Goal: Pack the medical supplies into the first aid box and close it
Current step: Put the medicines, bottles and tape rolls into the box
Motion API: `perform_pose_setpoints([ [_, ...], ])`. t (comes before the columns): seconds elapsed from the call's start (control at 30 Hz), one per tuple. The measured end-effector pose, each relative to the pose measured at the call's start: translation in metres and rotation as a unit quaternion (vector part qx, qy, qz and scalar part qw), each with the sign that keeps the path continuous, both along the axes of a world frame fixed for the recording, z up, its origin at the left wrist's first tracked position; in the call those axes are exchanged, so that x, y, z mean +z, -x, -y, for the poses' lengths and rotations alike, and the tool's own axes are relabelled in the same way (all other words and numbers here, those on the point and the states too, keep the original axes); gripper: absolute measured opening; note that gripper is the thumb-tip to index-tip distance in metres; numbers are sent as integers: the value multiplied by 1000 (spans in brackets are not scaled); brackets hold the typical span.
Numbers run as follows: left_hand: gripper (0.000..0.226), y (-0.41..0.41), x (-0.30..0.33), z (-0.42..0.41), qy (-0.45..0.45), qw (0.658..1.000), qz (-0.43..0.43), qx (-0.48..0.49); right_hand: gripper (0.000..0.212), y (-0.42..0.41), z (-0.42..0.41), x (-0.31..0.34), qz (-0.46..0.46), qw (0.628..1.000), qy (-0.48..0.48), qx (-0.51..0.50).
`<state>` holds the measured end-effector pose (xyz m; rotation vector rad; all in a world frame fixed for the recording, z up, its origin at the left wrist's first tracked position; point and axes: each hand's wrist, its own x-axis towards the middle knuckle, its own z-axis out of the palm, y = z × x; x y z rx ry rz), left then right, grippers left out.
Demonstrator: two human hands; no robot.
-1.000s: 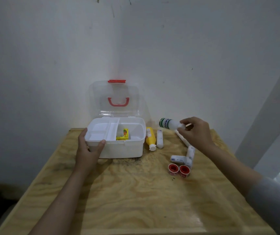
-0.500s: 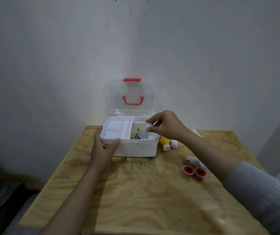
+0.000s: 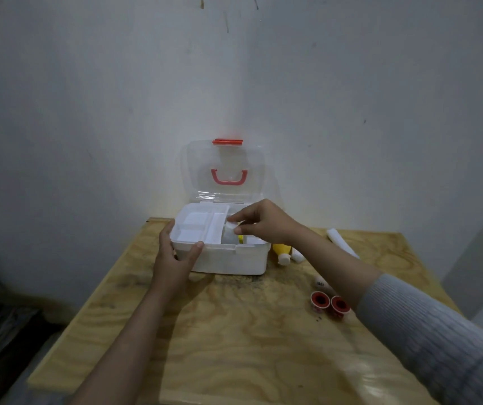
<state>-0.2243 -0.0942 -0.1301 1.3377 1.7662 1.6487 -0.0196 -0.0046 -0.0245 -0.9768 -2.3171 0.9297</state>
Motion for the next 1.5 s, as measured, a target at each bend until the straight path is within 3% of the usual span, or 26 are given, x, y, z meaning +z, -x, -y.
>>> perform_pose_setpoints([
  [0.2, 89, -2, -2, 0, -4, 1000, 11, -4, 29, -10, 5, 3, 3, 1000, 22, 9],
  [0.53, 79, 0, -1, 1, -6, 1000, 4, -4, 33, 4, 11, 8, 54, 999, -3, 11],
  [0.7, 79, 1, 0, 1, -11, 1000, 4, -11, 30, -47, 14, 10, -62, 993, 30, -92],
  [0.77, 80, 2, -1, 1, -11, 1000, 6, -10, 25, -81, 14, 8, -68, 986, 19, -148],
  [0.93, 80, 1, -2, -1, -13, 1000, -1, -5, 18, -160, 11, -9, 19, 948, -29, -317],
  [1.07, 80, 3, -2, -2, -7, 1000, -12, -3, 18, -178, 12, -35, 93, 917, -15, -387],
  [1.23, 80, 2, -2, -2, -17, 1000, -12, -5, 45, -172, 17, -56, 200, 888, 27, -414],
  [1.37, 79, 2, -2, -2, -12, 1000, -8, -5, 66, -169, 22, -68, 138, 881, 98, -442],
  [1.5, 79, 1, -1, -2, -12, 1000, -16, -4, 59, -185, 20, -68, 94, 857, 89, -498],
])
